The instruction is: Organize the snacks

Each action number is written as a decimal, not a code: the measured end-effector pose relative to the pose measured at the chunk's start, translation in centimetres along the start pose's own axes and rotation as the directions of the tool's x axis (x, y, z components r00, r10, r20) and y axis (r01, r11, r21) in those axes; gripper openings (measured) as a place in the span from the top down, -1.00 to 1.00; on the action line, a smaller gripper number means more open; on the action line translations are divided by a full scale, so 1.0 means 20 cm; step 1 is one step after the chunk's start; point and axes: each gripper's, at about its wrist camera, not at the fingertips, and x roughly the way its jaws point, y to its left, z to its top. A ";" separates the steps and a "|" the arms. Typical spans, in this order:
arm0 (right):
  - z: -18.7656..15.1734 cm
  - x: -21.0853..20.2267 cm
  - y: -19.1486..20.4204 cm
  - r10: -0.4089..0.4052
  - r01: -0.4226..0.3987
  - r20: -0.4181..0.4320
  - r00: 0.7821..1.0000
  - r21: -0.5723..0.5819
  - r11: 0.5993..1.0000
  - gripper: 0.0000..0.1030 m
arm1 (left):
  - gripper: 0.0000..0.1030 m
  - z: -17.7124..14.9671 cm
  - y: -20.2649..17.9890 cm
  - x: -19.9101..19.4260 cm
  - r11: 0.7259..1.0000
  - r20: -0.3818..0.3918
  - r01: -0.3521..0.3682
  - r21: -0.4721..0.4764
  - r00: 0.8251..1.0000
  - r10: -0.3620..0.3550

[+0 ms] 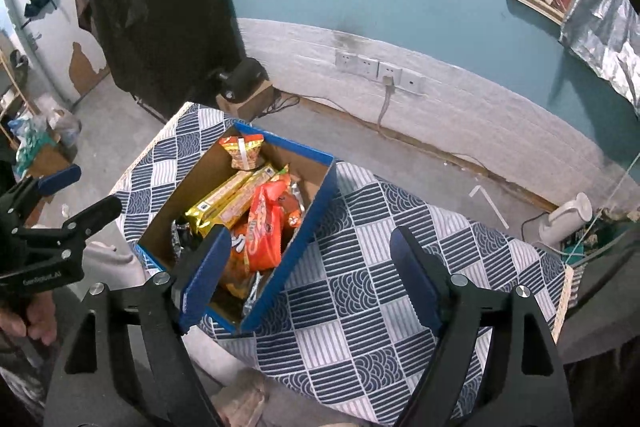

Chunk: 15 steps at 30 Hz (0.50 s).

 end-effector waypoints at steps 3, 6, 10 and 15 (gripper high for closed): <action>-0.02 -0.01 -0.02 -0.002 0.002 -0.001 1.000 0.002 1.000 -0.59 | -0.84 0.00 -0.02 -0.01 1.000 -0.004 0.024 0.003 1.000 -0.024; -0.04 -0.01 -0.05 0.000 0.000 -0.007 1.000 0.007 1.000 -0.59 | -0.84 0.00 -0.04 -0.01 1.000 -0.005 0.020 0.001 1.000 -0.020; -0.06 -0.01 -0.08 0.000 0.000 -0.014 1.000 0.018 1.000 -0.59 | -0.84 0.00 -0.04 0.00 1.000 -0.006 0.002 0.001 1.000 -0.002; -0.07 -0.02 -0.09 0.005 -0.005 -0.015 1.000 0.022 1.000 -0.59 | -0.84 -0.01 -0.05 -0.01 1.000 -0.011 -0.009 0.010 1.000 0.010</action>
